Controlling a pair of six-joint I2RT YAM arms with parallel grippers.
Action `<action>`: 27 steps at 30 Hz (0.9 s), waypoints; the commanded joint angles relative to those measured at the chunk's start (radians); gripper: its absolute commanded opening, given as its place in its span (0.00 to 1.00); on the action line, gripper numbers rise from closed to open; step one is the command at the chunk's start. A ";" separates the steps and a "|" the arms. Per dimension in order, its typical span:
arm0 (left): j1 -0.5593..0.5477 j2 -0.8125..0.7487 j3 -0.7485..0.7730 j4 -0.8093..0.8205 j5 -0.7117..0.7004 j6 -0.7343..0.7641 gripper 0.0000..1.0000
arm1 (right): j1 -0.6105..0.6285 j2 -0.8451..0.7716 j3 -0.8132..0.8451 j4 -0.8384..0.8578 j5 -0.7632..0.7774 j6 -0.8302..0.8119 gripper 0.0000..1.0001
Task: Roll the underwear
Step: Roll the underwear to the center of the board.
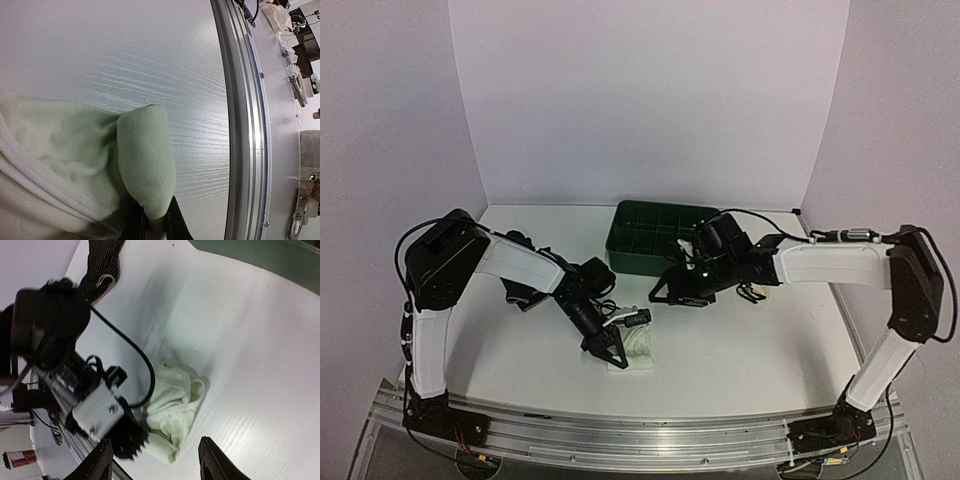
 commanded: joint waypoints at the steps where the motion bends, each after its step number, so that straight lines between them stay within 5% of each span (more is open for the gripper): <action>1: 0.034 0.074 0.041 -0.120 -0.002 -0.020 0.00 | 0.074 -0.169 -0.144 -0.008 0.064 -0.314 0.55; 6: 0.049 0.123 0.082 -0.169 0.041 -0.020 0.00 | 0.313 -0.216 -0.245 0.058 0.267 -0.803 0.55; 12: 0.057 0.186 0.159 -0.241 0.076 -0.018 0.00 | 0.358 -0.042 -0.174 0.079 0.392 -1.038 0.55; 24: 0.058 0.212 0.189 -0.259 0.070 0.001 0.00 | 0.360 0.215 -0.033 0.100 0.484 -1.097 0.51; 27: 0.058 0.214 0.181 -0.256 0.076 -0.002 0.00 | 0.360 0.236 -0.020 0.100 0.471 -1.072 0.29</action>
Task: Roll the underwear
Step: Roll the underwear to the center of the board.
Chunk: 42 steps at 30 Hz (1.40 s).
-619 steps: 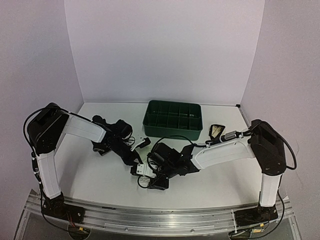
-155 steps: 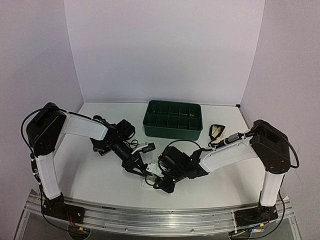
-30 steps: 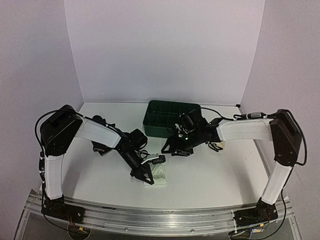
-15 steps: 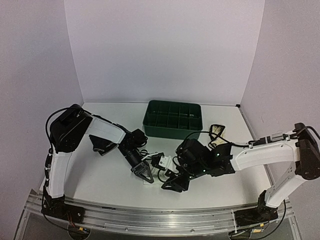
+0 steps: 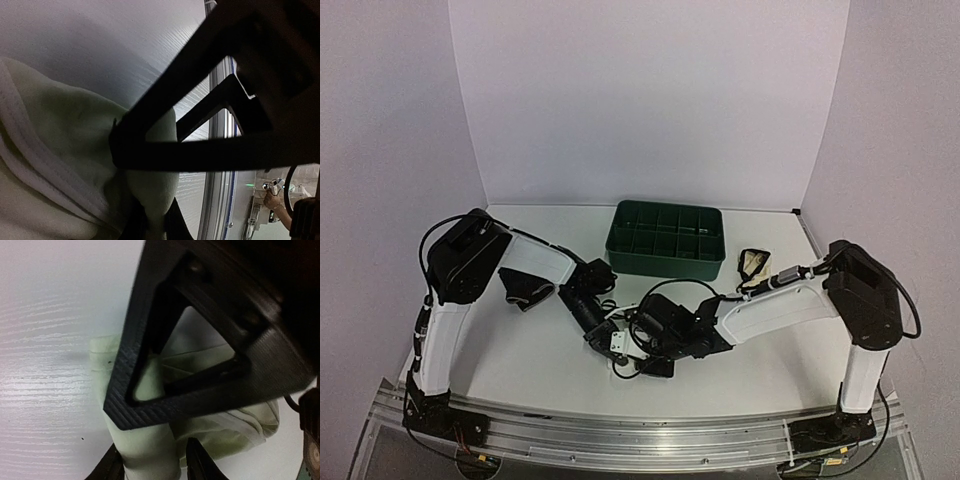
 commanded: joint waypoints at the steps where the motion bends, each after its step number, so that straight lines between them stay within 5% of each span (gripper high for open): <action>1: 0.003 0.046 -0.006 -0.007 -0.091 0.016 0.00 | 0.001 0.041 0.038 0.010 0.017 0.021 0.19; 4: 0.009 0.041 -0.005 -0.004 -0.080 0.007 0.04 | 0.001 0.036 0.022 -0.001 -0.009 0.053 0.02; 8: 0.042 -0.015 -0.024 0.033 -0.079 -0.035 0.42 | 0.000 0.025 0.036 -0.111 -0.104 0.146 0.00; 11: 0.079 -0.110 -0.071 0.076 -0.082 -0.032 0.54 | -0.002 0.039 0.049 -0.192 -0.194 0.232 0.00; 16: 0.159 -0.278 -0.178 0.121 -0.108 0.052 0.57 | -0.018 0.092 0.048 -0.220 -0.330 0.353 0.00; 22: 0.178 -0.493 -0.333 0.167 -0.181 0.334 0.56 | -0.085 0.144 0.059 -0.219 -0.445 0.489 0.00; 28: 0.027 -0.668 -0.531 0.482 -0.388 0.594 0.60 | -0.180 0.206 0.048 -0.217 -0.624 0.661 0.00; 34: -0.088 -0.595 -0.550 0.664 -0.508 0.679 0.68 | -0.221 0.250 0.069 -0.220 -0.714 0.725 0.00; 42: -0.137 -0.432 -0.489 0.682 -0.638 0.687 0.63 | -0.240 0.261 0.087 -0.220 -0.741 0.755 0.00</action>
